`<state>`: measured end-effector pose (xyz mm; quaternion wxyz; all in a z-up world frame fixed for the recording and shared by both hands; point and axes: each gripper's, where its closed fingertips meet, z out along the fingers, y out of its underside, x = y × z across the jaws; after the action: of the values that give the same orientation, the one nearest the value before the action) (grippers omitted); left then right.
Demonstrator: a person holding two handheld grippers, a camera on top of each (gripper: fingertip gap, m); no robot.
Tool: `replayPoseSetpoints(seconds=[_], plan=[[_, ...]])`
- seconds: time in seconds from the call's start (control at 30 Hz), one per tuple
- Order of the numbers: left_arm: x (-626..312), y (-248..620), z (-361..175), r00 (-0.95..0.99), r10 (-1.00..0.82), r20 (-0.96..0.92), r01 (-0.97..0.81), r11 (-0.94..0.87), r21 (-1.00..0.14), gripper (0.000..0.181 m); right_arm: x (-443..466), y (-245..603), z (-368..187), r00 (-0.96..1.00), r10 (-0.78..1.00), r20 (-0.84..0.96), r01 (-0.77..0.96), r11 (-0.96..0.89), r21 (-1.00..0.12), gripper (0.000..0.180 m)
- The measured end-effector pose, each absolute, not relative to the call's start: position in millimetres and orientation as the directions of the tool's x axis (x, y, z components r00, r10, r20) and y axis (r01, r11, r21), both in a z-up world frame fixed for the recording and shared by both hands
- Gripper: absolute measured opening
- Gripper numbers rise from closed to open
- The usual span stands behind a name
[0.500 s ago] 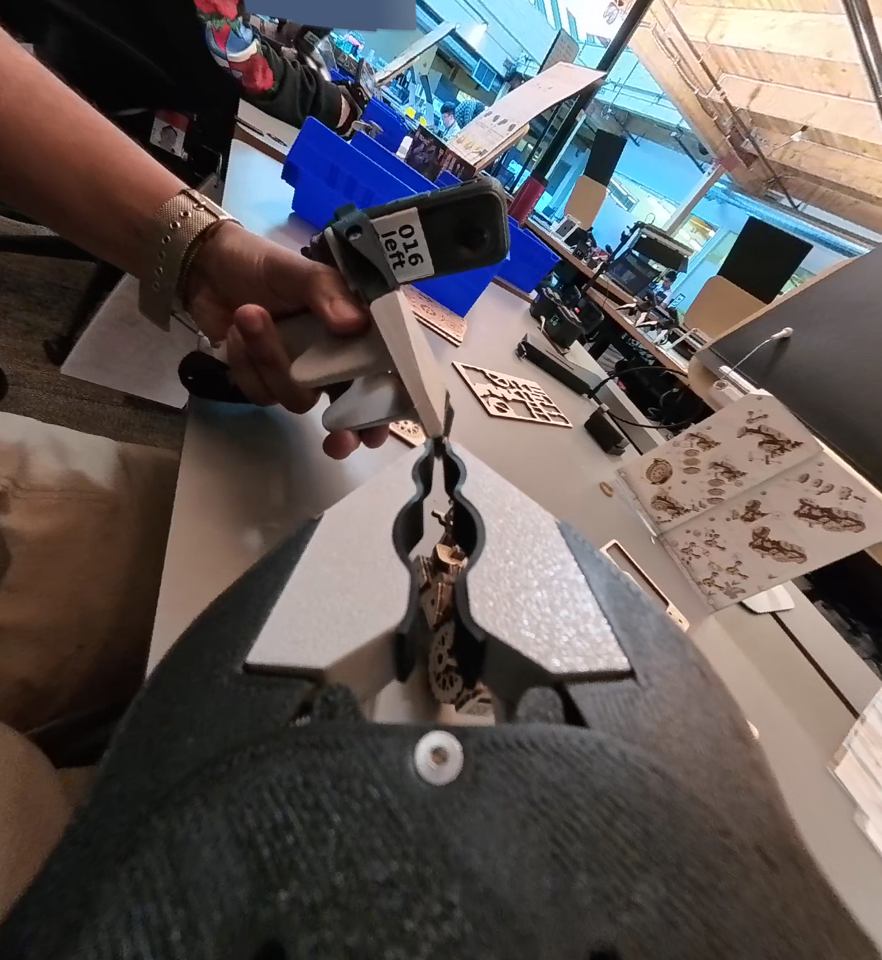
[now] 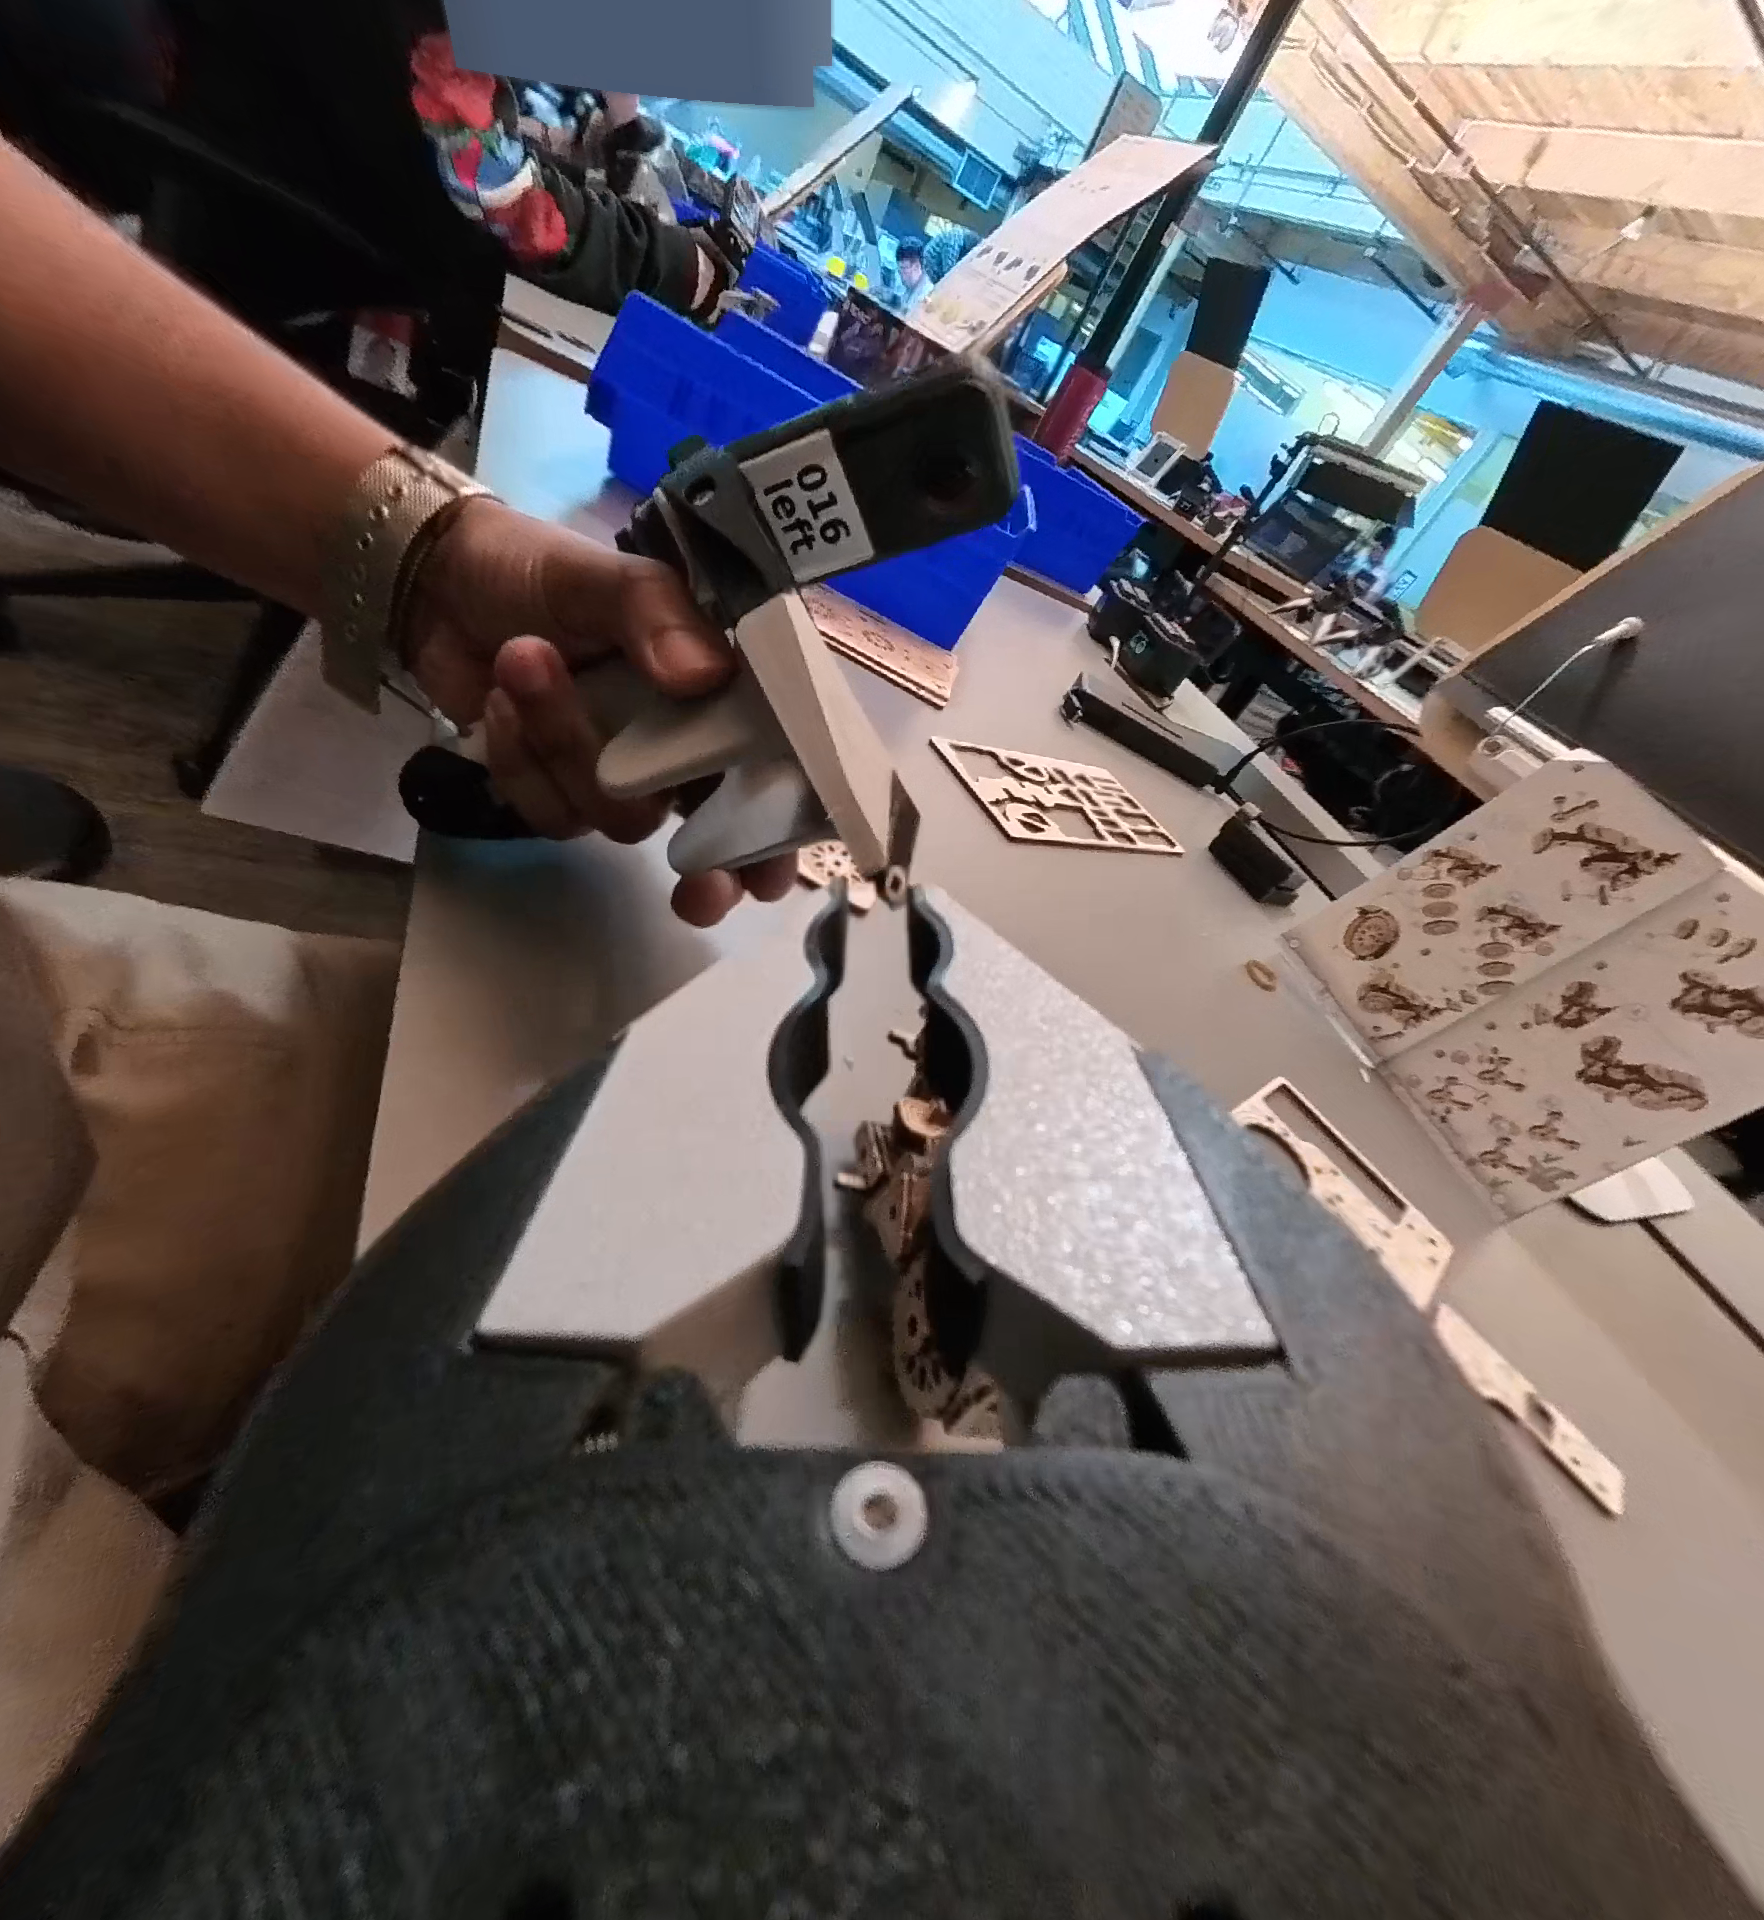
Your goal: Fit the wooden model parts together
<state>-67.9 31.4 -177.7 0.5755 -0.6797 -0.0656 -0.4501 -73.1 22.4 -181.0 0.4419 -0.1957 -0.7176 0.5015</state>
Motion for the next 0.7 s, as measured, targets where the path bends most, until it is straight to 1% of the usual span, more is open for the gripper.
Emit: replayPoseSetpoints(seconds=[0.13, 0.27, 0.43, 0.5, 0.53, 0.63, 0.7], plan=[[-74.5, 29.9, -170.8, 0.564, -0.441, 0.698, 0.644, -0.294, -0.706, 0.003, -73.6, 26.7, -175.7, -0.546, 0.754, 0.366, -0.144, 0.346, -0.927, 0.013], [-84.1, 26.5, -161.0, 0.549, -0.460, 0.698, 0.680, -0.239, -0.693, 0.003, -75.7, 32.4, -172.6, -0.533, 0.776, 0.339, -0.136, 0.317, -0.939, 0.011], [-112.0, 17.6, -147.4, 0.629, -0.432, 0.646, 0.678, -0.102, -0.728, 0.003, -76.7, 37.2, -168.8, -0.500, 0.791, 0.351, -0.145, 0.323, -0.935, 0.008], [-121.1, 14.4, -144.9, 0.653, -0.414, 0.635, 0.675, -0.062, -0.735, 0.003, -77.1, 38.7, -166.4, -0.495, 0.805, 0.327, -0.136, 0.301, -0.944, 0.008], [-124.1, 13.2, -144.0, 0.658, -0.408, 0.633, 0.677, -0.050, -0.735, 0.003, -77.6, 39.1, -164.5, -0.501, 0.818, 0.283, -0.117, 0.260, -0.958, 0.009], [-128.0, 9.6, -140.3, 0.658, -0.407, 0.634, 0.686, -0.023, -0.727, 0.003, -75.0, 36.7, -153.5, -0.562, 0.823, 0.077, -0.042, 0.065, -0.997, 0.018], [-128.7, 7.0, -137.3, 0.653, -0.411, 0.636, 0.694, -0.011, -0.720, 0.003, -74.0, 42.3, -144.4, -0.561, 0.828, 0.027, -0.048, 0.000, -0.999, 0.018]])
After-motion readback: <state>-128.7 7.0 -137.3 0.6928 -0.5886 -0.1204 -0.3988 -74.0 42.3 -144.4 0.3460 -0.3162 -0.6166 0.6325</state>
